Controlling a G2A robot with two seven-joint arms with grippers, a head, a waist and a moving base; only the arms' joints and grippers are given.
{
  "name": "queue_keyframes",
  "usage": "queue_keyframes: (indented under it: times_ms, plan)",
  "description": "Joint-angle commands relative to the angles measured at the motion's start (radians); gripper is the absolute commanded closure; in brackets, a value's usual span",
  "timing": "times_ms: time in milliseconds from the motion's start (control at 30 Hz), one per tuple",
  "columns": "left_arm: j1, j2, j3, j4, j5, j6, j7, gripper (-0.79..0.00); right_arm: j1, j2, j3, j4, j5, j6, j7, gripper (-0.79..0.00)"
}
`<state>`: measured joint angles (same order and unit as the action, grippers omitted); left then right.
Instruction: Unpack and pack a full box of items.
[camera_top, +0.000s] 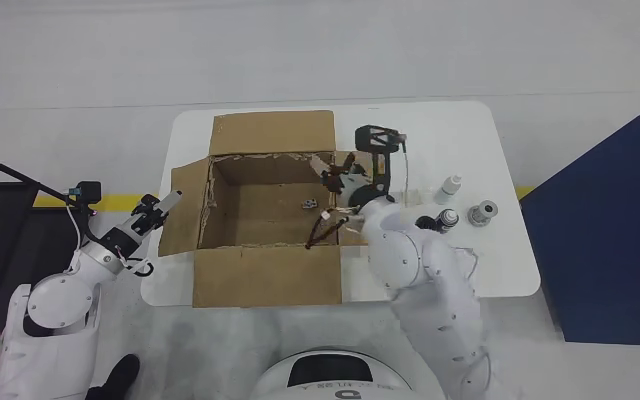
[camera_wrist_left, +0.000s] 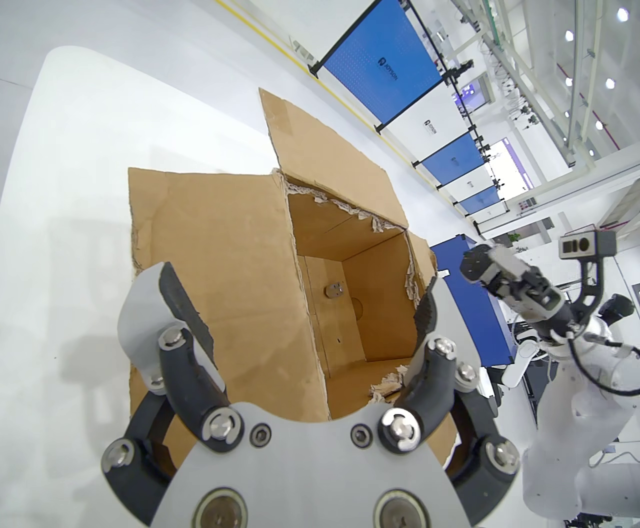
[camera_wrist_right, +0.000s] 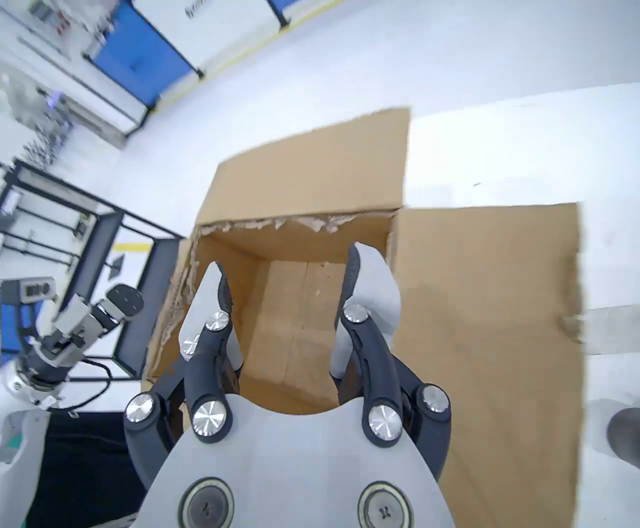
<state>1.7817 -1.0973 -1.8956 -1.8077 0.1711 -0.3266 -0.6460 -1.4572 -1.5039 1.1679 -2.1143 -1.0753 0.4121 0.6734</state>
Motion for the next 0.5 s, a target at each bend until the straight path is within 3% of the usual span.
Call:
queue_keyframes:
  times_ms: [0,167,200,267,367,467]
  plan:
    - [0.0,0.0,0.0,0.0,0.0,0.0,0.0,-0.785,-0.072,0.007,0.113,-0.059,0.097,-0.043,-0.044,-0.385]
    - [0.0,0.0,0.0,0.0,0.0,0.0,0.0,-0.785,-0.182,0.016,0.328,-0.091,0.257,-0.068,-0.154,-0.385]
    - [0.0,0.0,0.0,0.0,0.0,0.0,0.0,-0.785,-0.195,0.017,0.361,-0.085,0.281,-0.064,-0.171,-0.434]
    - [0.0,0.0,0.0,0.0,0.0,0.0,0.0,-0.785,-0.21,0.017,0.421,-0.065,0.332,-0.046,-0.2,-0.446]
    - [0.0,0.0,0.0,0.0,0.0,0.0,0.0,-0.785,-0.213,0.018,0.475,-0.024,0.366,-0.01,-0.231,-0.409]
    - [0.0,0.0,0.0,0.0,0.0,0.0,0.0,-0.785,-0.197,0.022,0.486,0.028,0.329,0.027,-0.232,-0.437]
